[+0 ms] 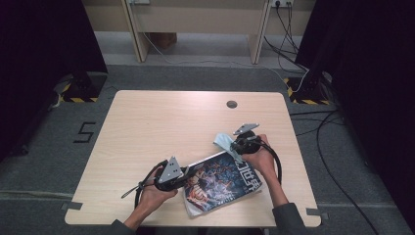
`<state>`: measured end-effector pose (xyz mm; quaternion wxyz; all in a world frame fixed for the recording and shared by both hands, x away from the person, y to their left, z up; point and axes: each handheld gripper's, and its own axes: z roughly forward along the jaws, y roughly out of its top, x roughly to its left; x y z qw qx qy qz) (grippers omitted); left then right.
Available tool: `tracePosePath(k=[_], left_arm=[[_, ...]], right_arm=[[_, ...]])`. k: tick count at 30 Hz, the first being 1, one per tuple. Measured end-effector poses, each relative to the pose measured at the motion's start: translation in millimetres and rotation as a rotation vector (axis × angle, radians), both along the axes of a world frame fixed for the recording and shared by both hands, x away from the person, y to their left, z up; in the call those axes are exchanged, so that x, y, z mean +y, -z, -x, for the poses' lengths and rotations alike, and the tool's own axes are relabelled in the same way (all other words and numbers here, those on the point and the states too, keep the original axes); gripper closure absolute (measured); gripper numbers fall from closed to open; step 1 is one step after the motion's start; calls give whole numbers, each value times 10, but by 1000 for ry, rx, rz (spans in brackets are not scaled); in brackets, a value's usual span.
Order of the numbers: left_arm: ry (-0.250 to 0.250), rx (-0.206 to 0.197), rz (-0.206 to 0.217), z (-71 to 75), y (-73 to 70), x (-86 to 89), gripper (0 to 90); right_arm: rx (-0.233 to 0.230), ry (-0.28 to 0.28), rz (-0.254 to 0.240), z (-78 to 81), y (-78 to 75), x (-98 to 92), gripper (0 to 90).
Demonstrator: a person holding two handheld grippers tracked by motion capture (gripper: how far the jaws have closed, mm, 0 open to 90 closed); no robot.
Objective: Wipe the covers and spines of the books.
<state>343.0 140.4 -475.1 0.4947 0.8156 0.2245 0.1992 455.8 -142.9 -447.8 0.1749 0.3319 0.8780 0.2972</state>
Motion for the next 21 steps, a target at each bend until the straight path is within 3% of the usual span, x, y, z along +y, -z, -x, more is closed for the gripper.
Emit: tracePosePath(k=[3,5,8,10,13,21], left_arm=[[-1,-2,3,3,-3,0,814],[-1,-3,-3,3,-3,-3,813],[-1,-5,-4,4,-2,-9,813],[0,-7,-3,2,-3,-13,814],[-1,-8,-4,0,-4,-21,814],[-2,-8,4,-2,-6,-19,813]], right_arm=[[-10,-52,6,73,-75,89,805],[-6,-56,7,67,-75,89,805],[-6,-9,45,-6,-4,8,805],[8,22,38,-71,54,-85,805],[16,77,68,-168,126,-203,805],[27,132,79,-276,214,-359,806]])
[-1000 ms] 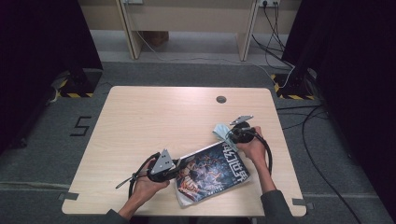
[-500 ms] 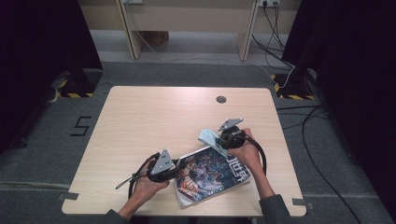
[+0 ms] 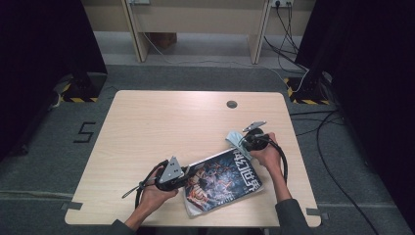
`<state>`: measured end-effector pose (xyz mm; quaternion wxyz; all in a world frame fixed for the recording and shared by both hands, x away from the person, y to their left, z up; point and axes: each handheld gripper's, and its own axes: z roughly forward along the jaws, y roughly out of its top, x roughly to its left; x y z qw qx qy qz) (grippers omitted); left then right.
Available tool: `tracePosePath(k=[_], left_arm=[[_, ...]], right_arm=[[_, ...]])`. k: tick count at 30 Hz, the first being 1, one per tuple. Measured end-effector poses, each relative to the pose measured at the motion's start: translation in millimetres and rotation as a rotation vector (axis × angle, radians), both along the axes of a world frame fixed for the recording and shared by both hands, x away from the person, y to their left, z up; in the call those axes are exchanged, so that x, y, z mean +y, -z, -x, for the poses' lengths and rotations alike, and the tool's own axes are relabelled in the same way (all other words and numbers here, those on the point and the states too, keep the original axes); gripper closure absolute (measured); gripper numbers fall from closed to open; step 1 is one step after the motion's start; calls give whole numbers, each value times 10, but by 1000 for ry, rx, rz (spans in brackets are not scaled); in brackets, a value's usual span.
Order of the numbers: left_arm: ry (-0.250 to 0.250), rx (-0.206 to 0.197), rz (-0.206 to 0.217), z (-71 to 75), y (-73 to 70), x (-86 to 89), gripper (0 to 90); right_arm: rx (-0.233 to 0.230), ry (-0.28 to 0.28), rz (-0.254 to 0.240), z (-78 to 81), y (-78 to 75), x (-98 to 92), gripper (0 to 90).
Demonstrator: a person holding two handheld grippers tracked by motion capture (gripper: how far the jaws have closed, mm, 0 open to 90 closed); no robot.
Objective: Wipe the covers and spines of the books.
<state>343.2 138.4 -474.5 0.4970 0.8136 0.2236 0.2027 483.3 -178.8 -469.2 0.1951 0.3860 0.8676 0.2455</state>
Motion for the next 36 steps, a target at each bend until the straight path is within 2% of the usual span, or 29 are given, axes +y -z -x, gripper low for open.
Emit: tracePosePath(k=[2,8,12,14,16,21,27,32,36], left_arm=[[-2,-4,-6,7,-3,-6,813],[-2,-2,-3,4,-1,4,812],[-5,1,-4,3,1,3,813],[-9,3,-8,-1,6,1,812],[-12,6,-9,-4,10,1,811],[-12,5,-10,-3,10,3,810],[-16,7,-9,-7,19,0,811],[-20,8,-11,-11,20,5,812],[-26,16,-5,-15,26,10,810]], right_arm=[[0,4,29,-5,29,-13,806],[-19,-3,31,39,-16,12,807],[-27,-34,-19,91,-93,65,807],[-20,-66,-54,139,-124,140,806],[-29,-87,-34,213,-148,240,807],[-48,-147,-49,389,-247,421,806],[-86,-193,-27,554,-301,580,804],[-90,-227,-66,662,-365,694,805],[-108,-262,-68,760,-427,837,804]])
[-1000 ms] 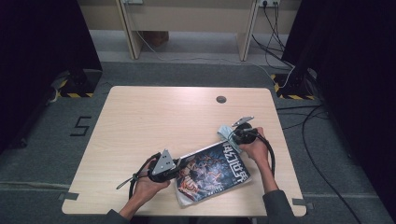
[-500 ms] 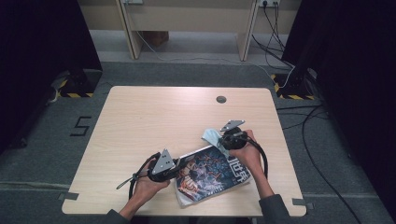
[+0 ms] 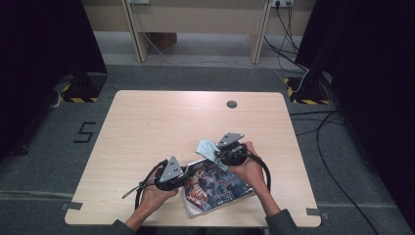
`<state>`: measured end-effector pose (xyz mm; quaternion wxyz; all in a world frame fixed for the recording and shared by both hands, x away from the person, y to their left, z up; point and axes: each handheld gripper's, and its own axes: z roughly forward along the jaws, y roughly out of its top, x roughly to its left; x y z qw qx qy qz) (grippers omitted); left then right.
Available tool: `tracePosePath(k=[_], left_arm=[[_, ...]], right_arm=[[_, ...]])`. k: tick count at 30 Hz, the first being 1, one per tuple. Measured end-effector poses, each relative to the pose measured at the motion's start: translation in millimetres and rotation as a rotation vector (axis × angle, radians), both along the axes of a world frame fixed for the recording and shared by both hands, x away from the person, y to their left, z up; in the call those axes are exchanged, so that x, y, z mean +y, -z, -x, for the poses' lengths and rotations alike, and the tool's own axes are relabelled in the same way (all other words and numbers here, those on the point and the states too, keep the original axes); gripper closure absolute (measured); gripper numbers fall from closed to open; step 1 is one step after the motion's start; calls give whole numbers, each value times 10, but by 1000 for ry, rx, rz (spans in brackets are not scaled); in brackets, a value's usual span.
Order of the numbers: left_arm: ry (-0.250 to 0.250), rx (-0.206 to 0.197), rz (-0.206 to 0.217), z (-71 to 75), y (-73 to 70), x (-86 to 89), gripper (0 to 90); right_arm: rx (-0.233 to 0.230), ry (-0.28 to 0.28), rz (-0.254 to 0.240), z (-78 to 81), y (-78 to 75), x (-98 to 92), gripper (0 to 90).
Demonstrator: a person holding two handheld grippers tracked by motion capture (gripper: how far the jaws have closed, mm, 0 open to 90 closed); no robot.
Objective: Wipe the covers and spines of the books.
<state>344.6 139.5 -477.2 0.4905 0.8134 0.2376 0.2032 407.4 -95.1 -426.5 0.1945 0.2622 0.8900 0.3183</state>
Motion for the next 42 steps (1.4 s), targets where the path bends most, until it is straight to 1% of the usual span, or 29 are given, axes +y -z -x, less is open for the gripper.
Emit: tracePosePath(k=[2,6,8,12,13,16,17,19,20,21,22,25,28,29,30,32,33,34,36,37,39,40,41,42], left_arm=[[-5,3,5,-2,2,1,811],[-5,-1,8,-1,-2,1,811],[-7,0,8,-3,0,0,811],[-14,5,11,-9,4,4,808],[-15,6,11,-11,4,5,808],[-19,9,13,-12,3,9,808],[-19,7,10,-12,1,9,809],[-18,7,10,-13,1,10,808],[-20,9,10,-13,2,10,808],[-20,7,10,-12,2,8,808],[-21,6,10,-10,3,8,807],[-23,6,11,-11,3,7,807],[-22,11,16,-11,2,7,808],[-23,13,20,-12,3,6,809],[-23,13,17,-11,3,5,809],[-20,12,12,-11,5,3,810],[-21,10,14,-11,6,2,809],[-21,11,15,-11,6,3,809],[-20,10,13,-10,4,3,809],[-20,10,14,-11,6,1,808],[-21,10,16,-11,6,2,808],[-20,10,16,-10,4,2,808],[-19,9,15,-10,3,2,808],[-19,10,16,-11,3,3,808]], right_arm=[[-19,-18,8,57,-31,74,804],[-25,-61,-18,174,-110,186,803],[-24,-69,-29,221,-136,248,803],[-30,-86,-30,277,-183,352,803],[-41,-102,-30,277,-190,370,803],[-42,-107,-29,309,-212,414,803],[-41,-106,-38,318,-214,424,802],[-47,-116,-35,329,-228,439,802],[-38,-109,-38,349,-232,453,802],[-48,-121,-33,347,-235,462,802],[-45,-109,-34,364,-235,474,802],[-41,-116,-40,376,-246,489,802],[-62,-133,-13,384,-258,507,802],[-58,-125,-12,394,-257,510,802],[-64,-136,-7,382,-258,504,802],[-52,-125,-16,380,-246,489,802],[-62,-130,-8,366,-240,478,801],[-55,-119,-7,363,-232,471,801],[-72,-123,11,331,-224,449,801],[-71,-116,19,322,-217,439,801],[-67,-106,15,295,-198,411,802],[-73,-103,29,287,-195,403,802],[-71,-86,37,287,-187,395,802],[-71,-89,40,266,-181,377,801]])
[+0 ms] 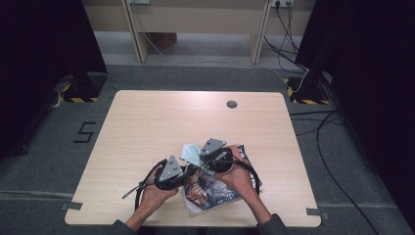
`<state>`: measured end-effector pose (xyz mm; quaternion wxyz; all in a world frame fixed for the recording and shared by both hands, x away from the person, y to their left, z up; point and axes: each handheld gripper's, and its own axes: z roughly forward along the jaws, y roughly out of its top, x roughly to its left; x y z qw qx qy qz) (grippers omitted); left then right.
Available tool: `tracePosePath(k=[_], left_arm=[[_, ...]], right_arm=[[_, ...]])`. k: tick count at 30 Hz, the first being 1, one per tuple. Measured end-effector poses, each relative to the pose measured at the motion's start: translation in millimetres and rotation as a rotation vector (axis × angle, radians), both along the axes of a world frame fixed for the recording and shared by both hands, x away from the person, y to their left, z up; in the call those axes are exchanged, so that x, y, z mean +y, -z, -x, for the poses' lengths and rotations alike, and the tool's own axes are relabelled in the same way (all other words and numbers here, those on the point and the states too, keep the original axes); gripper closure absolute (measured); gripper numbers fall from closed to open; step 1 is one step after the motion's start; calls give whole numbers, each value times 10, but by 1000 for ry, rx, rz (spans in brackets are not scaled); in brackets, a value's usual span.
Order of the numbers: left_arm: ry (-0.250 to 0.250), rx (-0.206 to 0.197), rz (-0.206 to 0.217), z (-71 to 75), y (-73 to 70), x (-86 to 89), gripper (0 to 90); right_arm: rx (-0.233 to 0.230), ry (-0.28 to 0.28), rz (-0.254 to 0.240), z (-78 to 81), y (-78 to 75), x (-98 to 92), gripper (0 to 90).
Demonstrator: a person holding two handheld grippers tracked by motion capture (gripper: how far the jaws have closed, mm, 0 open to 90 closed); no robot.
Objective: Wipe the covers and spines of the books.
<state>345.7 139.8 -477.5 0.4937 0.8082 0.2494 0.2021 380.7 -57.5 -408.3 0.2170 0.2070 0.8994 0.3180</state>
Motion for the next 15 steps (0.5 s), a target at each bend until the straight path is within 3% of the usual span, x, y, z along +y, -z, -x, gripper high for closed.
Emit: tracePosePath(k=[4,6,10,13,15], left_arm=[[0,1,1,-1,-2,3,808],[-1,1,8,-3,-4,5,808],[-3,1,3,-4,-4,7,806],[-3,0,0,0,-3,2,806],[-4,0,1,-1,2,-3,806]], right_arm=[[21,26,-19,-18,17,-41,802],[2,4,-12,-20,1,-31,801],[19,-14,-40,64,-44,60,800],[1,-36,-29,62,-54,82,800],[24,-23,-46,44,-41,55,801]])
